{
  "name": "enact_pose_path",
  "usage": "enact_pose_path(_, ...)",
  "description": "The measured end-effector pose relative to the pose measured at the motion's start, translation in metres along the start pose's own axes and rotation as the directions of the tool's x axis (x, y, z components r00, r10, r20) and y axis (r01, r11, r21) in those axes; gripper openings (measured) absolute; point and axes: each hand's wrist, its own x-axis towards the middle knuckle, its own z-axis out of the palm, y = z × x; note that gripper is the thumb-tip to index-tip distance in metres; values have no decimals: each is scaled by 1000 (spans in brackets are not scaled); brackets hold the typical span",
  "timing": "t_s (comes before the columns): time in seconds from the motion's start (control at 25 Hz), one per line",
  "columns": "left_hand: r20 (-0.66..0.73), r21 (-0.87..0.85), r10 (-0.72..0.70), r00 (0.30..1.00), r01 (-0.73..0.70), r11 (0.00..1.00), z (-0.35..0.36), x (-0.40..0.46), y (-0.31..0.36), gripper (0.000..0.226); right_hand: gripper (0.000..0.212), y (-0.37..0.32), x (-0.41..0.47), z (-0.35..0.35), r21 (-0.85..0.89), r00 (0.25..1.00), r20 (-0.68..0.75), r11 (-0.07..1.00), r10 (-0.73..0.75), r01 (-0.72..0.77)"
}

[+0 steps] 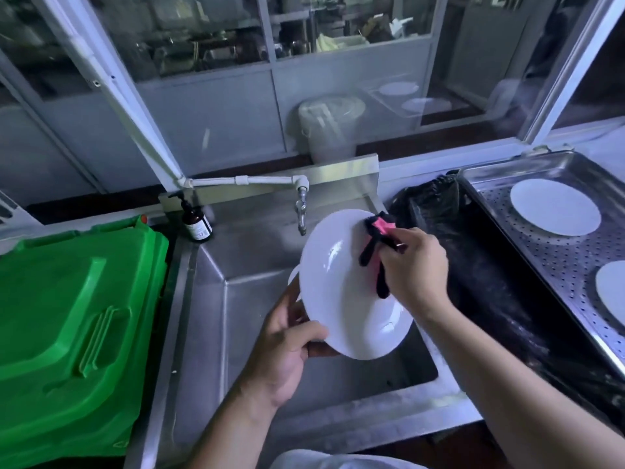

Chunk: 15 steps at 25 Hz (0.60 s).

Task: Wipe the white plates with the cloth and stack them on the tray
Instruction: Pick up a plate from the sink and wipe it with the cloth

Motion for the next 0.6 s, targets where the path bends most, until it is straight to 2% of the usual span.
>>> enact_pose_path(0.12,15,45,24,1000,-25,999,-2,4,18,64,32,-27,-3,20,212,996,-55,974,-64,74)
enact_pose_path(0.24,25,38,53,998,-54,998,-14,4,32,62,37,-53,-7,28,399,987,-2,905,-163,150)
enact_pose_path(0.44,49,14,109,993,-110,994,-26,0,43,65,38,-72,-28,32,503,919,138,825,-371,257)
enact_pose_path(0.6,60,8,139,988,-140,990,-37,-1,37,74,44,-64,-55,36,568,850,301,797,-432,204)
